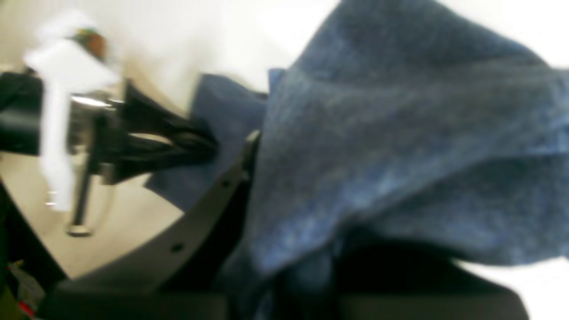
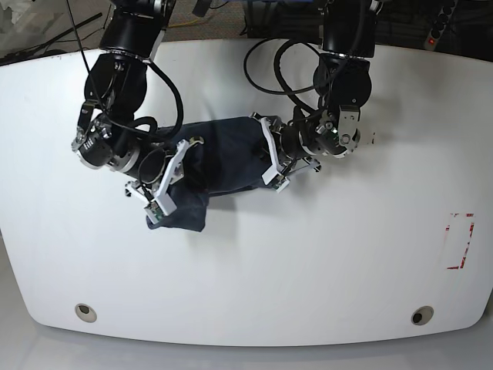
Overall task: Fold the T-shirt properly
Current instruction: 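Grasp the strip ends with both grippers and push them together, then fold the strip ends over each other with both grippers into a bundle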
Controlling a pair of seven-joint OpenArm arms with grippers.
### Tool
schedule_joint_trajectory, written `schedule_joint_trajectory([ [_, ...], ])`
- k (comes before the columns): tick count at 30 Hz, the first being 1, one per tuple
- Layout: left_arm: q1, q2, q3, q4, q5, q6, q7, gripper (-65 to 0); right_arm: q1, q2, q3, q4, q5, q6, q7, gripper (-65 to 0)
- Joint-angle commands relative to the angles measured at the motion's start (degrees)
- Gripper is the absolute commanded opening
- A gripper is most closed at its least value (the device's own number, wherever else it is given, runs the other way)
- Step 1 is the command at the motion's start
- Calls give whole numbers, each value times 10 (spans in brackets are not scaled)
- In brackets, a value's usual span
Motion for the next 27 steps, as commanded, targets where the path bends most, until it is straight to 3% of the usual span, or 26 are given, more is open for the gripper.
schedule_joint_trajectory([
  [1, -2, 2, 1, 2, 11, 0, 15, -626, 12, -10, -13, 10, 10, 3, 20, -648],
  [14, -2, 3, 0, 1, 8, 0, 15, -626, 13, -12, -54, -69, 11, 3, 66, -642],
  [16, -2, 3, 0, 1, 8, 0, 15, -626, 13, -12, -55, -70, 11, 3, 71, -618],
  [17, -2, 3, 0, 1, 8, 0, 15, -626, 13, -12, -55, -70, 11, 3, 72, -590],
  [23, -2, 2, 0, 1, 8, 0, 15, -626, 14, -12, -55, -68, 10, 3, 76, -200],
  [25, -2, 2, 0, 1, 8, 0, 15, -626, 14, -12, -56, -65, 10, 3, 76, -114],
  [27, -2, 2, 0, 1, 8, 0, 15, -626, 14, -12, -76, -65, 10, 3, 75, -89],
])
